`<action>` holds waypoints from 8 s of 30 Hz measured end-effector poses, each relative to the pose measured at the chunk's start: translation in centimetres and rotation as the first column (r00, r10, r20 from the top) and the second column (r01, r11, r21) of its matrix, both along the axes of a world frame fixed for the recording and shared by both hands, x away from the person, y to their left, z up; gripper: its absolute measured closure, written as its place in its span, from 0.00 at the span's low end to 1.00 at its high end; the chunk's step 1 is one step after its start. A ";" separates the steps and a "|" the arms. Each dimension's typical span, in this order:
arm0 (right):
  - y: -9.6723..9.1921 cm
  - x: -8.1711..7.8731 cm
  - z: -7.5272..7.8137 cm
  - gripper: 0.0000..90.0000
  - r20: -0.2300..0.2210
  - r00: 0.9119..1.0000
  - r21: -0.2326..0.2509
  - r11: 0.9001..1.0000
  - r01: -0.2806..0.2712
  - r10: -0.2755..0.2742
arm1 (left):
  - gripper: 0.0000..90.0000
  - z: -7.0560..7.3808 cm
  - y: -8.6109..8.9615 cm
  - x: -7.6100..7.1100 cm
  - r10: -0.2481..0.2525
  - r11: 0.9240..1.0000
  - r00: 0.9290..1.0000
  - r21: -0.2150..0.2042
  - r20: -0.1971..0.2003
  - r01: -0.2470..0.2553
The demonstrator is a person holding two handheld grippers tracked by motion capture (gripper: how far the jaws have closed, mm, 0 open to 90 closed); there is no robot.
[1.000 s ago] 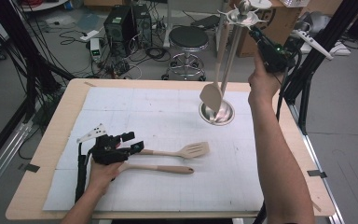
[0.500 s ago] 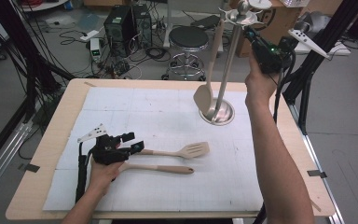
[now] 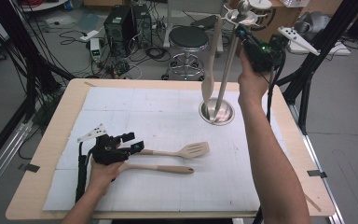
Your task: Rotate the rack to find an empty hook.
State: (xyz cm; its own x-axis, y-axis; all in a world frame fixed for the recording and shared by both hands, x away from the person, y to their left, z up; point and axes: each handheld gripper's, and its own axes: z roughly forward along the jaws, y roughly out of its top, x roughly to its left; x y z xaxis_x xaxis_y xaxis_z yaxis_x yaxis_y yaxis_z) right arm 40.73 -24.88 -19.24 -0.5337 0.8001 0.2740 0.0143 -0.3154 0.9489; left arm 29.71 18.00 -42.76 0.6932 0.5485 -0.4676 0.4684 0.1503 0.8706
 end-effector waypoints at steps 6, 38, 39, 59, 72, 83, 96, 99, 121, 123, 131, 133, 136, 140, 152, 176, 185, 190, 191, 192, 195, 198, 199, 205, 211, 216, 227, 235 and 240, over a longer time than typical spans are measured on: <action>1.1 0.2 0.3 1.00 0.009 1.000 -0.020 1.000 -0.017 0.017 | 0.27 0.0 0.1 0.0 -0.002 1.000 1.000 0.000 0.002 0.002; -5.4 0.5 -2.7 1.00 -0.080 0.987 0.040 0.989 0.140 -0.137 | 0.27 0.0 0.0 -0.2 -0.013 1.000 1.000 0.010 0.008 0.013; -5.8 0.6 -2.5 1.00 -0.072 0.988 0.054 0.988 0.142 -0.138 | 0.27 0.0 0.0 -0.2 -0.010 1.000 1.000 0.010 0.004 0.010; -4.1 0.5 -0.5 1.00 -0.009 0.994 -0.051 0.993 0.104 -0.105 | 0.27 -0.1 -0.2 -0.3 -0.015 1.000 1.000 0.008 -0.001 0.015; -2.7 -0.2 -0.1 1.00 0.021 0.997 -0.068 0.995 0.077 -0.075 | 0.27 -0.1 -0.5 -0.2 -0.018 1.000 1.000 0.013 -0.002 0.018; -1.3 -0.2 -0.1 1.00 0.031 0.999 -0.076 0.996 0.047 -0.045 | 0.27 -0.1 -0.5 -0.2 -0.018 1.000 1.000 0.014 -0.003 0.018; -0.4 -0.2 -0.1 1.00 0.034 0.999 -0.073 0.997 0.033 -0.030 | 0.27 -0.1 -0.5 -0.2 -0.020 1.000 1.000 0.016 -0.002 0.020; -0.1 -0.1 -0.1 1.00 0.037 0.999 -0.078 0.997 0.026 -0.023 | 0.27 -0.1 -0.5 -0.2 -0.019 1.000 1.000 0.014 -0.003 0.019; -3.2 0.5 -1.2 1.00 -0.011 0.995 -0.037 0.994 0.103 -0.104 | 0.27 -0.1 -0.3 -0.3 -0.017 1.000 1.000 0.006 -0.007 0.017; -3.8 1.0 -1.5 1.00 -0.037 0.993 -0.020 0.994 0.108 -0.108 | 0.27 -0.1 -0.3 -0.3 -0.016 1.000 1.000 0.003 -0.009 0.017; -5.1 2.5 -1.5 1.00 -0.034 0.994 0.041 0.994 0.103 -0.101 | 0.27 -0.2 -0.2 -0.2 -0.011 1.000 1.000 0.001 -0.013 0.011; -5.1 2.3 -1.3 1.00 -0.032 0.995 0.051 0.994 0.097 -0.096 | 0.27 -0.2 -0.2 -0.1 -0.012 1.000 1.000 0.001 -0.014 0.012; -4.2 1.9 -2.0 1.00 -0.062 0.993 0.024 0.995 0.099 -0.097 | 0.27 -0.2 -0.3 -0.1 -0.014 1.000 1.000 -0.003 -0.017 0.014; -2.2 1.0 -3.0 1.00 -0.031 0.997 -0.001 0.998 0.068 -0.068 | 0.27 -0.2 -0.4 -0.2 -0.018 1.000 1.000 0.001 -0.011 0.018; 4.7 1.3 -1.4 1.00 0.010 0.998 -0.082 0.994 0.070 -0.069 | 0.27 -0.1 -0.4 -0.4 -0.018 1.000 1.000 -0.004 -0.013 0.018; 6.4 4.3 -0.6 1.00 -0.022 0.983 -0.075 0.981 0.178 -0.180 | 0.27 -0.3 0.0 -0.1 -0.012 1.000 1.000 -0.023 -0.019 0.011; 6.7 4.4 -0.5 1.00 -0.012 0.985 -0.078 0.982 0.170 -0.171 | 0.27 -0.3 0.0 -0.1 -0.012 1.000 1.000 -0.024 -0.018 0.012; 7.0 3.1 -0.7 1.00 -0.006 0.991 -0.071 0.989 0.133 -0.133 | 0.27 -0.2 0.0 -0.2 -0.009 1.000 1.000 -0.026 -0.019 0.009; 7.1 2.7 -0.9 1.00 -0.003 0.992 -0.077 0.989 0.124 -0.124 | 0.27 -0.2 0.0 -0.2 -0.013 1.000 1.000 -0.027 -0.019 0.013; 7.1 2.4 -1.1 1.00 -0.002 0.994 -0.079 0.991 0.113 -0.113 | 0.27 -0.1 0.0 -0.3 -0.013 0.999 1.000 -0.030 -0.019 0.013; 7.3 1.4 -1.8 0.94 -0.003 0.996 -0.091 0.992 0.087 -0.087 | 0.27 -0.1 0.0 -0.3 -0.010 0.999 1.000 -0.036 -0.020 0.010; 7.1 0.7 -2.5 0.88 -0.022 0.997 -0.101 0.992 0.075 -0.078 | 0.27 -0.1 0.0 -0.4 -0.011 0.999 1.000 -0.035 -0.022 0.010; 7.0 0.6 -2.7 0.86 -0.028 0.997 -0.102 0.992 0.072 -0.076 | 0.27 -0.1 0.0 -0.5 -0.012 0.999 1.000 -0.034 -0.023 0.011; 6.1 0.2 -4.2 0.83 -0.078 0.997 -0.095 0.995 0.016 -0.024 | 0.27 -0.1 0.0 -0.4 -0.009 0.999 1.000 -0.034 -0.020 0.009; 5.4 -0.1 -5.5 0.69 -0.100 0.994 -0.087 0.994 -0.059 0.051 | 0.27 -0.1 -0.3 -0.4 -0.009 0.999 1.000 -0.032 -0.022 0.009; 5.1 -0.5 -6.4 0.64 -0.116 0.987 -0.081 0.990 -0.117 0.107 | 0.27 -0.2 -0.4 -0.7 -0.021 0.999 1.000 -0.024 -0.023 0.021; 5.8 -1.3 -9.4 0.60 -0.188 0.963 -0.084 0.974 -0.212 0.193 | 0.27 -0.1 -0.4 -0.9 -0.020 1.000 1.000 -0.012 -0.015 0.020; 5.8 -1.9 -10.7 0.58 -0.212 0.956 -0.081 0.971 -0.223 0.202 | 0.27 -0.2 -0.2 -0.8 -0.017 1.000 1.000 -0.014 -0.015 0.016; 5.6 -2.3 -11.8 0.57 -0.242 0.945 -0.075 0.967 -0.245 0.220 | 0.27 -0.2 -0.3 -0.8 -0.017 1.000 1.000 -0.007 -0.014 0.017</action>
